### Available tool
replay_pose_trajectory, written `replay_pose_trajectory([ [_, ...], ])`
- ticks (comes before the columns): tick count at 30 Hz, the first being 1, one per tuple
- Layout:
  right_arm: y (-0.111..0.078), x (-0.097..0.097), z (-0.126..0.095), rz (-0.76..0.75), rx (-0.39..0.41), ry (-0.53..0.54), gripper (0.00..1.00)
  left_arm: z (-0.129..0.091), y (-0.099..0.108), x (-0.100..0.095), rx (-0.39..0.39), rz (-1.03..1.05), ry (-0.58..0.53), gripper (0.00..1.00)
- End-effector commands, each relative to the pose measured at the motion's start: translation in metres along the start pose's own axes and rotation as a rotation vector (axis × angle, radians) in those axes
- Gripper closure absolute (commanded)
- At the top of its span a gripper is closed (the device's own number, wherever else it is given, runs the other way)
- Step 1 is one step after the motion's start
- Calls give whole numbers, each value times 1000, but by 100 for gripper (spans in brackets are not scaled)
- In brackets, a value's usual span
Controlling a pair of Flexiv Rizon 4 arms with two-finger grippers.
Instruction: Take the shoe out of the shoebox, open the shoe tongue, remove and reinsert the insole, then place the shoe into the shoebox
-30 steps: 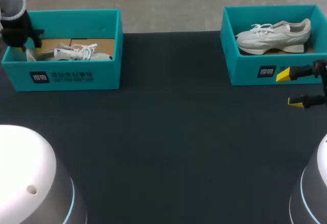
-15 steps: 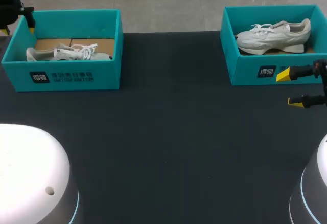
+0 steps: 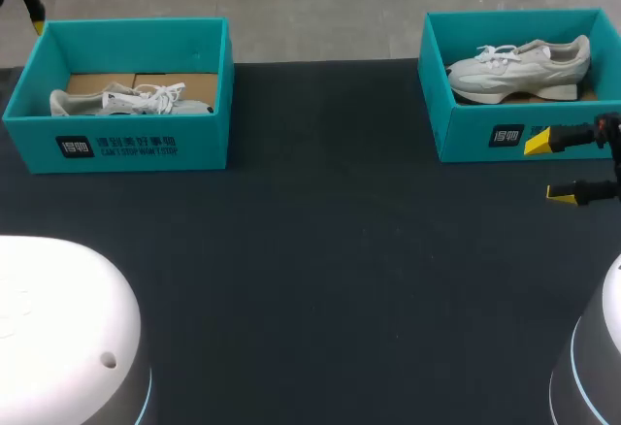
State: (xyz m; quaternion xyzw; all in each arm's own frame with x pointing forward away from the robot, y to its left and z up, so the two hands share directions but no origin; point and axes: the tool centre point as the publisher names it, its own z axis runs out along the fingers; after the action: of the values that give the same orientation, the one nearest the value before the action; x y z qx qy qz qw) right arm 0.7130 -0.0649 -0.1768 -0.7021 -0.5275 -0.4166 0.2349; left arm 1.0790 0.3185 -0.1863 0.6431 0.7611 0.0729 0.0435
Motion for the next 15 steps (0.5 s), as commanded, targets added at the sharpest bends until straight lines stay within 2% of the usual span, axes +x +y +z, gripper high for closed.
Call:
replay_pose_trajectory([
  [1,-1,0,0,1,-1,-3,0,0,4,0,9,0,4,0],
  [7,-1,0,0,1,-1,-3,0,0,4,0,9,0,4,0],
  [9,19,1,7,-52,-3,-71,0,0,4,0,9,0,4,0],
  [15,85,5,18,-94,-24,-127,0,0,4,0,9,0,4,0],
])
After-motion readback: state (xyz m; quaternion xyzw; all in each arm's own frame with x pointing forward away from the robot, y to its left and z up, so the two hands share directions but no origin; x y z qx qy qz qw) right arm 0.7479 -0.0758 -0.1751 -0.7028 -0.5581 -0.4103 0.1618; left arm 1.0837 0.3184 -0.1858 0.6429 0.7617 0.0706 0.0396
